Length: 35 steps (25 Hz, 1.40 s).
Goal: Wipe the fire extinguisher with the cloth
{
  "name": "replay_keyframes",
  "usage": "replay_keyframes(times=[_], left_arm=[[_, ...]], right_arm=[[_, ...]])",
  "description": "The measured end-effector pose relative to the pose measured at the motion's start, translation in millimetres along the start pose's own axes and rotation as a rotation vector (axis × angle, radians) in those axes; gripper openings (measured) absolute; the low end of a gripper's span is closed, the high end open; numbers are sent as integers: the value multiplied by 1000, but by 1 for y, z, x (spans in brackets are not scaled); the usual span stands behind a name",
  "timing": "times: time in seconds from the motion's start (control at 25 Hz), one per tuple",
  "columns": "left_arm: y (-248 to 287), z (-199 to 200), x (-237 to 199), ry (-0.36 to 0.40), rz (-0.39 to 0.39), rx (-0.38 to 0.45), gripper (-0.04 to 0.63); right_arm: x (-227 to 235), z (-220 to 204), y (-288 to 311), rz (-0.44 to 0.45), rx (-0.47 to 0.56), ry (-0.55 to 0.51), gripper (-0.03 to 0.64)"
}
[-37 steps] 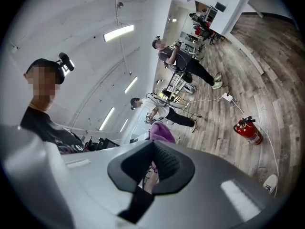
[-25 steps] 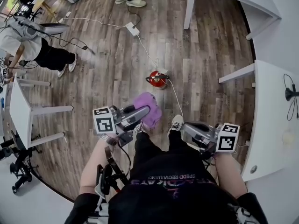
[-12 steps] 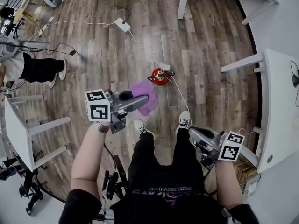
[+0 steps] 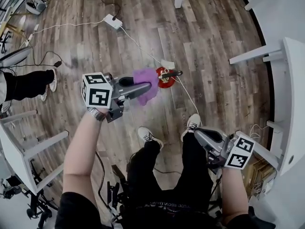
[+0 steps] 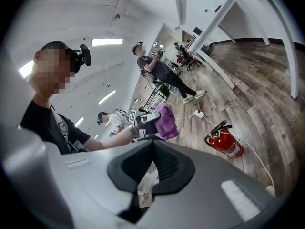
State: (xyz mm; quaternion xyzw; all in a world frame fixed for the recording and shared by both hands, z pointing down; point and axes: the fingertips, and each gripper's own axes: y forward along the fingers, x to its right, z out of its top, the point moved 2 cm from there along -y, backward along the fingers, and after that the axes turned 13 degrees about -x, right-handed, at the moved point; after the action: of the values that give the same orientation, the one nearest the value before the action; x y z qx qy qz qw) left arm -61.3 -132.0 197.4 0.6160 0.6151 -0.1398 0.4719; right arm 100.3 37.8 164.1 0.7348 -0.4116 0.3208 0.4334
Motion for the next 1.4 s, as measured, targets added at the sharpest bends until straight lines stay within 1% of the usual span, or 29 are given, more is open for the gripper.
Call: replay_keyframes(times=[0.12, 0.28, 0.32, 0.4, 0.48, 0.52, 0.6, 0.72, 0.8, 0.84, 0.92, 1.0, 1.04, 1.12, 1.24, 1.32, 1.4], left_arm=[[21, -9, -42, 5, 16, -37, 71], [47, -24, -109, 21, 63, -86, 71], [52, -27, -124, 10, 54, -90, 71], [61, -33, -148, -30, -10, -105, 71], [72, -40, -168, -49, -82, -163, 71], [76, -45, -181, -48, -103, -202, 71], [85, -55, -207, -38, -111, -268, 71], [97, -59, -241, -6, -109, -305, 71], [108, -61, -253, 24, -132, -329, 71], [115, -64, -257, 46, -144, -353, 71], [130, -72, -266, 100, -143, -429, 71], [141, -77, -275, 157, -117, -507, 71], [145, -78, -280, 180, -102, -530, 71], [148, -77, -287, 198, -99, -528, 72], [147, -77, -289, 177, -163, -453, 72], [146, -79, -291, 137, -206, -394, 72], [144, -77, -298, 139, -216, -333, 72]], right_arm=[[36, 7, 18, 26, -29, -51, 3], [91, 17, 41, 34, -78, -143, 3], [105, 19, 47, 35, -81, -161, 3], [131, 22, 58, 37, -83, -190, 3], [157, 21, 69, 47, -87, -221, 3], [170, 18, 76, 57, -89, -233, 3], [197, 8, 88, 83, -90, -245, 3], [234, -2, 99, 92, -75, -279, 3], [256, -6, 103, 92, -48, -291, 3], [266, -9, 103, 102, -33, -284, 3], [281, -15, 103, 119, -18, -276, 3], [288, -16, 102, 110, -31, -314, 3], [290, -15, 102, 104, -32, -338, 3], [291, -6, 104, 101, -12, -373, 3], [293, 9, 109, 96, 17, -414, 3], [292, 12, 113, 126, 10, -431, 3], [284, 11, 117, 181, -10, -473, 3]])
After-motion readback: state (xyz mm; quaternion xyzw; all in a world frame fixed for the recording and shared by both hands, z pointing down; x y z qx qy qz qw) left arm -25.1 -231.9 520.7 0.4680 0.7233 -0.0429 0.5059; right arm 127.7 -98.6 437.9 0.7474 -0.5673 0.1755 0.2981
